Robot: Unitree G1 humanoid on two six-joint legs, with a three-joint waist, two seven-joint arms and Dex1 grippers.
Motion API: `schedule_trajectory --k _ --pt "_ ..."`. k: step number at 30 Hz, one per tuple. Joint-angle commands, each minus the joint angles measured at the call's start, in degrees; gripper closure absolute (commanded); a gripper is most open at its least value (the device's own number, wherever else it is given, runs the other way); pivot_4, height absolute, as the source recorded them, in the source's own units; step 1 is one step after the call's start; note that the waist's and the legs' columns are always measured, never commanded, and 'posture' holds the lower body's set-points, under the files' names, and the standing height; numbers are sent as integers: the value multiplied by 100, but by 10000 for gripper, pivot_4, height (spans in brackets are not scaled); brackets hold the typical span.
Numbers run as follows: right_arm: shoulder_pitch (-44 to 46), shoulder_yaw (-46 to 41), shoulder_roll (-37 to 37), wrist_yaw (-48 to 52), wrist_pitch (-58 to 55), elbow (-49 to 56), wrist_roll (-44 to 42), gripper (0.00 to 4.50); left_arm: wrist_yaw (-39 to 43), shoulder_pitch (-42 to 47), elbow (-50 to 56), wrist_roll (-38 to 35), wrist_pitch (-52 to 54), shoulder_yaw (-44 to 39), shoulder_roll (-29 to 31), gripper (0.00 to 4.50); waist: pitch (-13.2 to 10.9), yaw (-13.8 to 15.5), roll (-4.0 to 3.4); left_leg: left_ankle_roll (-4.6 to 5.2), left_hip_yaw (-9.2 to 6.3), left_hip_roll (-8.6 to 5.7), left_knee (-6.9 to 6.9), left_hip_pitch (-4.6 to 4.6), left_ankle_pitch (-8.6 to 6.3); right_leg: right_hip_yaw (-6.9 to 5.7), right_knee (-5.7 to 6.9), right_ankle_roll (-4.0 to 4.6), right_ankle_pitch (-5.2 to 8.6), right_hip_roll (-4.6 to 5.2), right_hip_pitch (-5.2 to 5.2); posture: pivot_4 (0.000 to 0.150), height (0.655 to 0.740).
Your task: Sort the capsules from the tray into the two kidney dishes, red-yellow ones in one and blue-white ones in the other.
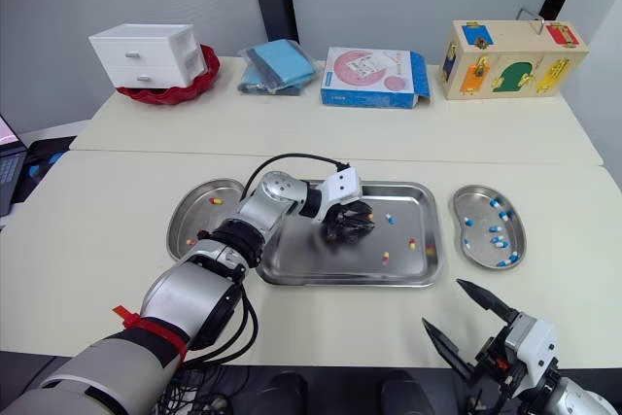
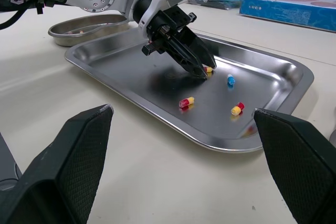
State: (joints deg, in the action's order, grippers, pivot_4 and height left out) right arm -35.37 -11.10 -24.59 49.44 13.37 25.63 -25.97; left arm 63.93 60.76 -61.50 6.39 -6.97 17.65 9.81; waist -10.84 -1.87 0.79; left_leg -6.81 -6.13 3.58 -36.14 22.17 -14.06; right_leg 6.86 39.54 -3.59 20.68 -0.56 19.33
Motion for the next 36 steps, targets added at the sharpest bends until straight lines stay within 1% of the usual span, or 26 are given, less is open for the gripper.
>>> schedule_trajectory --k 1,4,7,9,23,24,36 --pt "-27 -14 -11 -47 104 243 -24 0 -13 87 -36 80 -76 -41 19 30538 0 0 0 0 0 0 0 0 0 0 0 0 0 0 0 1500 7400" --pt "-8 -9 -17 -63 90 244 -19 0 12 62 -18 94 -87 -35 29 30538 0 0 0 0 0 0 0 0 0 0 0 0 0 0 0 1500 7400" --pt "-1 -4 -25 -79 88 242 -22 0 15 36 -16 111 -113 -38 30 36144 0 0 0 0 0 0 0 0 0 0 1 0 0 0 0 1500 7400" --pt "-6 0 -33 -87 89 243 -19 0 18 24 -9 126 -118 -36 30 41685 0 0 0 0 0 0 0 0 0 0 1 0 0 0 0 1500 7400" --pt "8 -14 -58 -101 69 250 -38 0 51 -28 39 151 -149 -30 45 41685 1 0 0 0 0 0 0 -1 0 0 1 0 0 0 0 1500 7400" --pt "6 -15 -58 -100 70 248 -39 0 56 -36 49 143 -154 -36 47 43435 1 0 0 0 0 0 0 -1 0 0 1 0 0 0 0 1500 7400" --pt "43 7 -102 -56 45 245 -67 0 123 -85 232 69 -119 -78 79 43435 1 0 0 0 0 0 -1 -1 0 0 3 0 0 0 -1 1500 7400"
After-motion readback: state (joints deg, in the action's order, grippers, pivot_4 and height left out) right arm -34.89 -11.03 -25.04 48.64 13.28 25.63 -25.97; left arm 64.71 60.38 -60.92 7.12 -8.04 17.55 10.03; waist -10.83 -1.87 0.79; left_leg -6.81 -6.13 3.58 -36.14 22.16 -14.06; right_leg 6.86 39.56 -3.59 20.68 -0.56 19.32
